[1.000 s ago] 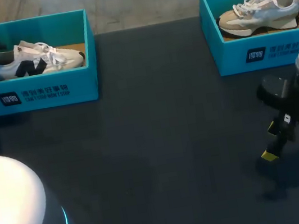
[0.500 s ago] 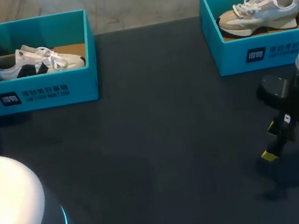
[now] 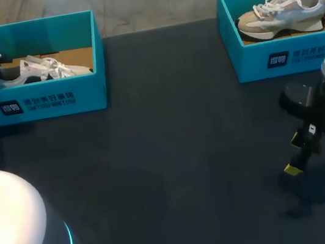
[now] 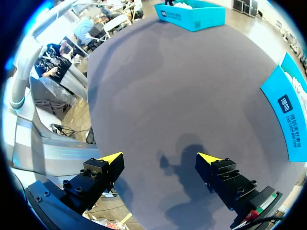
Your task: Take the shoe out of the shoebox, open the shoe tongue, remove and reinsert the insole, then place the shoe into the shoebox
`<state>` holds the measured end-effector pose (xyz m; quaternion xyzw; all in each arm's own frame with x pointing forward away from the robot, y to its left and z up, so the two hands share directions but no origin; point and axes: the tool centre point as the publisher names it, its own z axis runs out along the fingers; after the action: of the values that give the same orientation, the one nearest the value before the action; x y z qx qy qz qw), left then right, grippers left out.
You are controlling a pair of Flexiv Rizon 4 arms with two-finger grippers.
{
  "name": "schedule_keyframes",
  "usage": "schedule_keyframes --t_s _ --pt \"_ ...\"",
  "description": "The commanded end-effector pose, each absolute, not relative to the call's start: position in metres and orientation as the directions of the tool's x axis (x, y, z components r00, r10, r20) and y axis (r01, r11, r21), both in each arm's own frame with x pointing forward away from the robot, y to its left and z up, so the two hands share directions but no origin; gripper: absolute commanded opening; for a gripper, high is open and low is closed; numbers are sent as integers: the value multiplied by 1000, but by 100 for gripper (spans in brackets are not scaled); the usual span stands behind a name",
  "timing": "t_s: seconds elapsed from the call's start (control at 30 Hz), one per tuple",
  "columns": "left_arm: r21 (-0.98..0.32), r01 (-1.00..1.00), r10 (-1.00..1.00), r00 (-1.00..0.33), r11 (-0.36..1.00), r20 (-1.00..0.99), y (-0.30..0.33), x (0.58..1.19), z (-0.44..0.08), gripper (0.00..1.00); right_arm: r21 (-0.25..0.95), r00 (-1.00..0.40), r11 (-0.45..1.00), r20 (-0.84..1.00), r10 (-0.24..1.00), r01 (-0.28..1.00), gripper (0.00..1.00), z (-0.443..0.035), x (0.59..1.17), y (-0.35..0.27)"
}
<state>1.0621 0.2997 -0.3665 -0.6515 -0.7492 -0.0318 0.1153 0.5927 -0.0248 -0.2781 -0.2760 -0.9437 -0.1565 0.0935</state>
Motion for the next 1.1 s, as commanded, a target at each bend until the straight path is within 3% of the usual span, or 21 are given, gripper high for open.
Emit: schedule_keyframes --t_s 0.03,1.1 --pt "-108 982 967 -127 154 219 299 1065 -372 0 245 -831 799 261 492 550 100 -279 591 -25" --pt "-115 986 983 -98 116 153 295 1061 -386 0 245 -831 799 261 492 550 100 -279 591 -25"
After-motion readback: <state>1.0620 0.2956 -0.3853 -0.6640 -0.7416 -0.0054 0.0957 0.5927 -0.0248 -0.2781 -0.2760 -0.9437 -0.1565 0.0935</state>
